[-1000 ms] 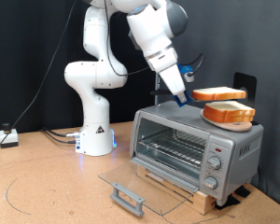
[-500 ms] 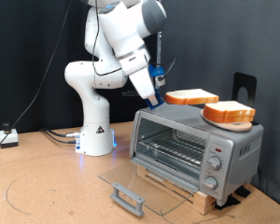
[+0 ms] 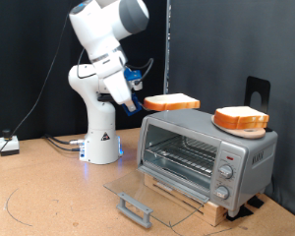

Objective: Make a piece of toast with the oven

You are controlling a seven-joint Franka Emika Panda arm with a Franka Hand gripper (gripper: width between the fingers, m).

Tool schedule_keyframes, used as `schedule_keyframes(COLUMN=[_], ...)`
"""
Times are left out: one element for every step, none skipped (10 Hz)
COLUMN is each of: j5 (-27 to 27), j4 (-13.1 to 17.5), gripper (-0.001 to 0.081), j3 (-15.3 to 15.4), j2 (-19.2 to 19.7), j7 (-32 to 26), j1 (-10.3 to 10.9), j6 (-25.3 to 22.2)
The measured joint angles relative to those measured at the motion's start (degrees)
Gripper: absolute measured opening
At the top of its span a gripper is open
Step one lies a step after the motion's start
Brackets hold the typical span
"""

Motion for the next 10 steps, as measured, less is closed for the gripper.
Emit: schedule_keyframes(j5=[-1.3, -2.57, -3.29, -3.36, -3.36, -3.39, -4.3, -6.06, -7.64, -8.46], j4=[0.22, 0.54, 0.74, 0.81, 0.69, 0.12, -1.16, -3.02, -5.13, -7.12], gripper=[0.0396, 0.0396, 0.0396, 0.0396, 0.0396, 0.0396, 0.0396, 0.0396, 0.0396, 0.0396], j3=[-1.49, -2.95, -4.35, -4.99, -4.88, -4.93, -5.05, -5.07, -5.02, -4.95], j2=[0.11, 0.28, 0.47, 0.6, 0.6, 0.6, 0.61, 0.71, 1.05, 1.84], j7=[-1.38, -2.87, -4.26, -5.27, -5.2, -7.28, -10.4, -12.96, -14.37, -15.35], j1=[-0.98, -1.95, -2.88, -3.34, -3.33, -3.31, -3.33, -3.4, -3.49, -3.56], j6=[-1.01, -1.99, -2.15, -2.2, -2.2, -2.2, -1.54, 0.52, 3.74, 7.5])
